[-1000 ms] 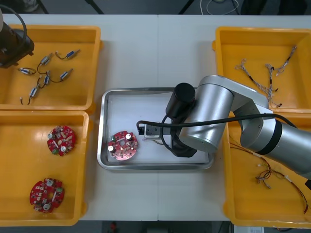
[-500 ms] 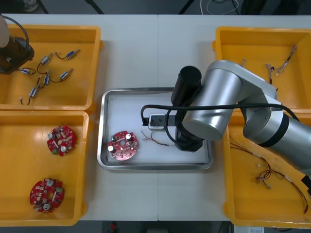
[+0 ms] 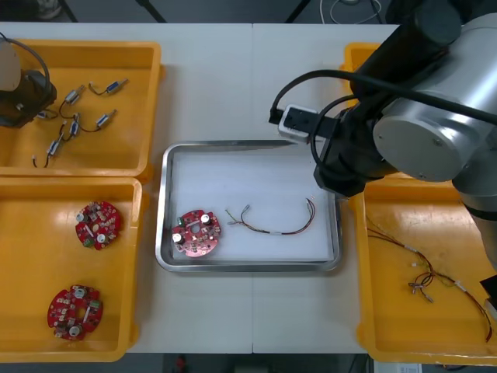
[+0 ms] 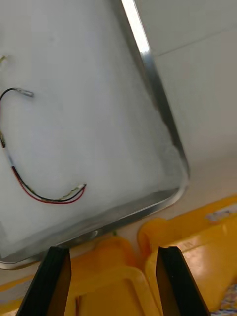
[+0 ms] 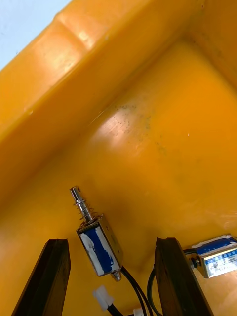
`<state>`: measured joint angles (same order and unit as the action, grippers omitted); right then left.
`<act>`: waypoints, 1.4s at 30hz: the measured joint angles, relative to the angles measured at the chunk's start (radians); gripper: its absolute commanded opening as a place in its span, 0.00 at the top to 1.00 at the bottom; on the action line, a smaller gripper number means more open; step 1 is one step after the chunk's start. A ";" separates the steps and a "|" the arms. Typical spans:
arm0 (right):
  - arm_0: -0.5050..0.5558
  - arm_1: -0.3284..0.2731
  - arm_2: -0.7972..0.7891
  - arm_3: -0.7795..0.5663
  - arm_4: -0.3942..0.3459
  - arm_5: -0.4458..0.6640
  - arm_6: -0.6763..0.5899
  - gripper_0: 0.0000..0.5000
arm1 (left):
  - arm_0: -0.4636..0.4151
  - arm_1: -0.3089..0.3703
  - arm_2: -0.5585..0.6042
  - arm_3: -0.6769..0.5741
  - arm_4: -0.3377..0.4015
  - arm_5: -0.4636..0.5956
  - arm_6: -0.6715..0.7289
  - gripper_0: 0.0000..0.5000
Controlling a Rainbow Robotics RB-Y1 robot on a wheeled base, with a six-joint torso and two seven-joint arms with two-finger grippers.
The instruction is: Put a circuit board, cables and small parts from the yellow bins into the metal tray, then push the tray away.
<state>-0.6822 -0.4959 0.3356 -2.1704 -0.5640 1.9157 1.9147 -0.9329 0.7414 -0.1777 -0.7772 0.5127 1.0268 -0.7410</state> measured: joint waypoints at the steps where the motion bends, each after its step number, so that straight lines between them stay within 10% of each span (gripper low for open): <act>1: 0.000 0.000 -0.017 -0.009 0.011 0.000 -0.005 0.00 | 0.000 -0.001 -0.001 0.004 0.000 -0.004 0.000 0.00; 14: 0.044 -0.010 -0.259 -0.028 0.053 0.001 -0.277 0.00 | 0.000 -0.004 -0.025 0.054 0.020 -0.042 0.000 0.00; 17: 0.062 -0.025 -0.287 -0.029 0.075 0.001 -0.312 0.00 | 0.000 -0.005 -0.025 0.057 0.021 -0.042 0.000 0.27; 21: 0.079 -0.044 -0.318 -0.019 0.102 0.001 -0.360 0.00 | 0.000 -0.005 -0.029 0.059 0.025 -0.043 0.000 1.00; 36: 0.063 -0.078 -0.511 0.260 0.105 0.001 -0.476 0.00 | -0.001 -0.006 -0.041 0.058 0.028 -0.041 0.000 1.00; 42: -0.009 -0.093 -0.546 0.435 0.117 0.001 -0.518 0.00 | -0.004 -0.006 -0.011 -0.029 0.018 0.132 0.000 1.00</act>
<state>-0.6911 -0.5887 -0.2106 -1.7352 -0.4471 1.9168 1.3966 -0.9364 0.7354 -0.1891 -0.8060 0.5304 1.1592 -0.7412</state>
